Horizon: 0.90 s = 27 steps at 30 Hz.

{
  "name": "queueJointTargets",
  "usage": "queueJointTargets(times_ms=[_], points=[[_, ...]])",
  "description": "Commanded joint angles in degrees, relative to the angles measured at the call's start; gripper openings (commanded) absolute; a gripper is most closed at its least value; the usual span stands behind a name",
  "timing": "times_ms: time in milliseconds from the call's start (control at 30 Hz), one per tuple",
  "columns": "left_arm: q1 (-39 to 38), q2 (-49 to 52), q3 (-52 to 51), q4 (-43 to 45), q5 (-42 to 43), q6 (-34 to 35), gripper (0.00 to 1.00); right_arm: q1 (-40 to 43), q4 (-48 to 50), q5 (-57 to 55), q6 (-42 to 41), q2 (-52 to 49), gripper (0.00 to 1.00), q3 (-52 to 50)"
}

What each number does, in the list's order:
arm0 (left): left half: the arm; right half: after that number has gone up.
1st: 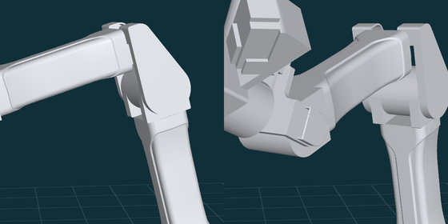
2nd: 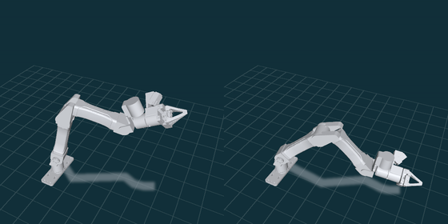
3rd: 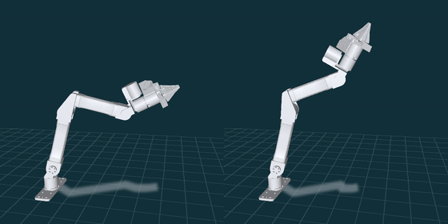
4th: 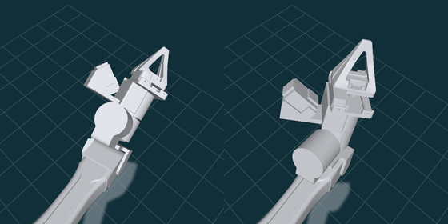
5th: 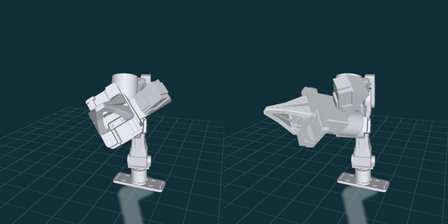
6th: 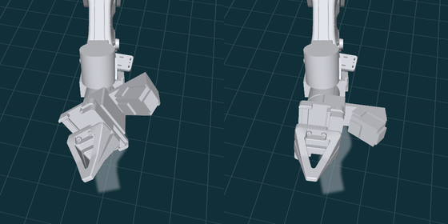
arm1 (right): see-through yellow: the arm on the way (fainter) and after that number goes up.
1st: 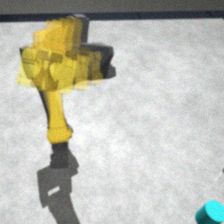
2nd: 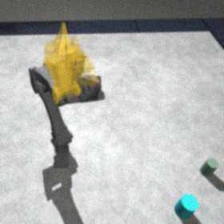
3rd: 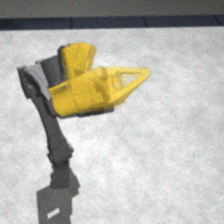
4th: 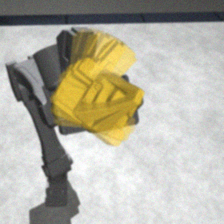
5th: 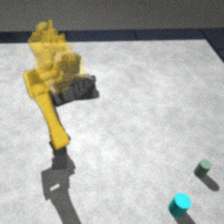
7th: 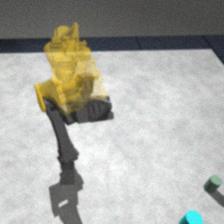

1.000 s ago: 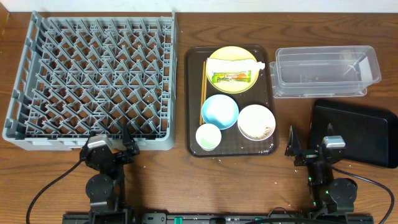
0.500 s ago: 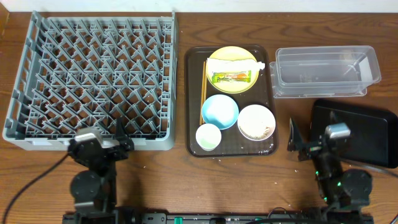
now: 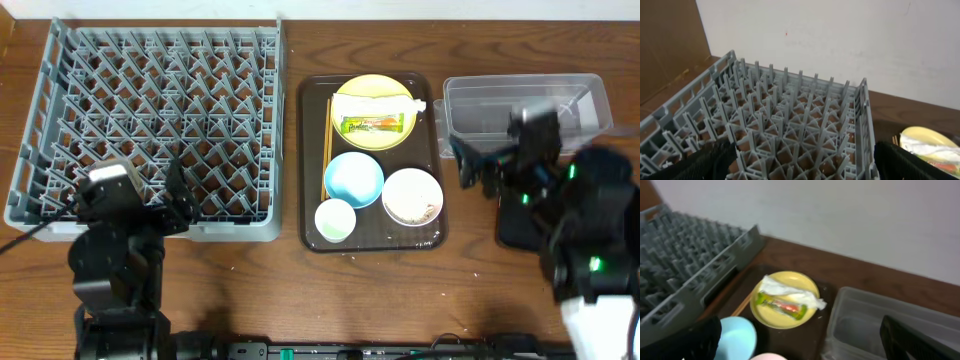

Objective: Sort waste into correct bins and load items into the dishwasher
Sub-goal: 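Reach right gripper to yellow plate and grasp snack wrapper and tissue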

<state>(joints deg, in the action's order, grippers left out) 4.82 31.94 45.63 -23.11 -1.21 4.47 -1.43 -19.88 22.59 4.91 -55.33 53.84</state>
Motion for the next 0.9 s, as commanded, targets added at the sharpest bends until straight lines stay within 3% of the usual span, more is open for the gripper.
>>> queueJointTargets(times_ms=[0,233,500,667,867], points=[[0.15,1.11,2.03,0.22,0.55,0.22,0.91,-1.64,-3.89,4.96,2.84,-7.87,0.99,9.44],[0.15,1.22,1.97,-0.07,0.57,0.24,0.91,-6.67,-19.23,5.16,7.52,-28.33,0.99,32.54],[0.15,1.25,1.86,-1.73,0.57,0.24,0.91,-12.41,-35.63,-0.09,19.82,-50.42,0.99,55.95],[0.15,1.25,1.81,-5.97,0.57,0.24,0.91,-14.12,-36.59,-2.67,28.26,-59.71,0.99,60.67],[0.15,1.25,1.75,-12.22,0.57,0.24,0.91,-14.88,-34.38,-0.22,28.39,-65.4,0.99,60.67]])
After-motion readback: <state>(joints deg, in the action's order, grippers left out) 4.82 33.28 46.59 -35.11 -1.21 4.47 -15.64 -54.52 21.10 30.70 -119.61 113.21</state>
